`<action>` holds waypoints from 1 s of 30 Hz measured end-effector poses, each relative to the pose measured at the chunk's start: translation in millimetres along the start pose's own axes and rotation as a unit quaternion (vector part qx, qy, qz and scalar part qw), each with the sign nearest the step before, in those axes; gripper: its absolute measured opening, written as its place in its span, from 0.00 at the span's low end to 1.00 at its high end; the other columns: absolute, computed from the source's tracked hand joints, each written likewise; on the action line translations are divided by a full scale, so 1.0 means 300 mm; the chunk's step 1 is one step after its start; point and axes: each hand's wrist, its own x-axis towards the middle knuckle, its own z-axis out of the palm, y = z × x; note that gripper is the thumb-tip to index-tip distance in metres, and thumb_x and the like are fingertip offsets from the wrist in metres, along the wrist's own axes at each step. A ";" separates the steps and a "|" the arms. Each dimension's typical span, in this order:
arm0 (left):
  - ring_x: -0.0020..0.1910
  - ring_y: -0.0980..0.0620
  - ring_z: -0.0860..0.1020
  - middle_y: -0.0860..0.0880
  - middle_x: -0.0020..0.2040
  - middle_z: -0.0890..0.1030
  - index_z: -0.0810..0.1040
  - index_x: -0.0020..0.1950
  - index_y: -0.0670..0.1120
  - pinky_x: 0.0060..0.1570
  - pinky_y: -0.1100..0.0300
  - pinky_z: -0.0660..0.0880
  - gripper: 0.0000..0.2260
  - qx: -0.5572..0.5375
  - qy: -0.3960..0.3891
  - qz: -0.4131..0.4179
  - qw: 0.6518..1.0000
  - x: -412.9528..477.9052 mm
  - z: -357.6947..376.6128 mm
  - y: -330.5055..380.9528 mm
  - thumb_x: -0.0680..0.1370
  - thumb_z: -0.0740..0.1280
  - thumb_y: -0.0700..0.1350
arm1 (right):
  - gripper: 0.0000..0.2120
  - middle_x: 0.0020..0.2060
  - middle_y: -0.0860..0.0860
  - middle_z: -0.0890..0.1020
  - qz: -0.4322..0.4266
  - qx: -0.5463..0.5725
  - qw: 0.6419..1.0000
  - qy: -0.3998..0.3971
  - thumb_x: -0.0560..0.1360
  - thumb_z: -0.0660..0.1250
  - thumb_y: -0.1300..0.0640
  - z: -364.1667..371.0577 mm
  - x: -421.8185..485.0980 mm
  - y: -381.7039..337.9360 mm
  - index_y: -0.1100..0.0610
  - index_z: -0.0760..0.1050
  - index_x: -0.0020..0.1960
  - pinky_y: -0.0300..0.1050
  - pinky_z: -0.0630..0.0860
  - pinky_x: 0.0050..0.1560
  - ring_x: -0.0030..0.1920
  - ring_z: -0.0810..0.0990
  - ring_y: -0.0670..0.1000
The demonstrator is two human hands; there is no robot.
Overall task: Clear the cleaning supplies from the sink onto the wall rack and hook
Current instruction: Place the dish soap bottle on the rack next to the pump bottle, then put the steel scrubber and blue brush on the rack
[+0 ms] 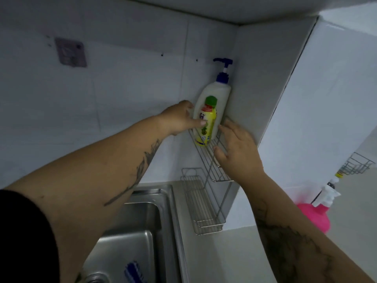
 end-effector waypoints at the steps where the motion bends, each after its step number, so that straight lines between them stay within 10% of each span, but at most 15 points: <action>1: 0.58 0.51 0.73 0.49 0.70 0.70 0.61 0.76 0.51 0.39 0.61 0.77 0.39 0.009 -0.023 -0.024 0.999 -0.034 -0.029 -0.008 0.70 0.71 0.63 | 0.23 0.66 0.62 0.74 -0.003 0.010 1.000 -0.009 0.73 0.69 0.59 -0.015 0.004 -0.020 0.64 0.73 0.67 0.51 0.62 0.68 0.66 0.72 0.63; 12: 0.53 0.55 0.81 0.56 0.57 0.79 0.76 0.60 0.57 0.44 0.58 0.76 0.19 -0.111 -0.032 -0.190 0.975 -0.511 -0.134 -0.472 0.72 0.69 0.62 | 0.24 0.70 0.56 0.71 -0.094 0.104 0.983 -0.119 0.74 0.68 0.53 0.188 -0.168 -0.437 0.57 0.73 0.68 0.54 0.66 0.68 0.70 0.67 0.58; 20: 0.46 0.54 0.80 0.50 0.55 0.81 0.77 0.61 0.51 0.34 0.63 0.72 0.21 -0.105 -0.068 -0.352 0.928 -0.825 0.087 -1.046 0.73 0.71 0.59 | 0.28 0.74 0.54 0.65 0.012 0.077 0.919 -0.388 0.76 0.63 0.46 0.661 -0.538 -0.507 0.54 0.64 0.74 0.52 0.63 0.71 0.72 0.64 0.55; 24: 0.57 0.49 0.78 0.48 0.60 0.79 0.77 0.64 0.47 0.55 0.59 0.74 0.22 -0.081 -0.111 -0.389 0.911 -0.968 0.277 -1.262 0.73 0.71 0.56 | 0.30 0.72 0.57 0.66 0.075 0.076 0.868 -0.484 0.76 0.66 0.50 0.840 -0.739 -0.532 0.57 0.63 0.74 0.53 0.67 0.68 0.69 0.67 0.60; 30: 0.57 0.50 0.77 0.49 0.58 0.80 0.81 0.58 0.47 0.54 0.61 0.73 0.15 -0.042 -0.195 -0.345 0.917 -1.078 0.471 -1.363 0.73 0.72 0.51 | 0.37 0.73 0.56 0.64 0.147 0.031 0.818 -0.555 0.76 0.67 0.50 1.025 -0.911 -0.554 0.53 0.52 0.78 0.58 0.70 0.66 0.69 0.66 0.59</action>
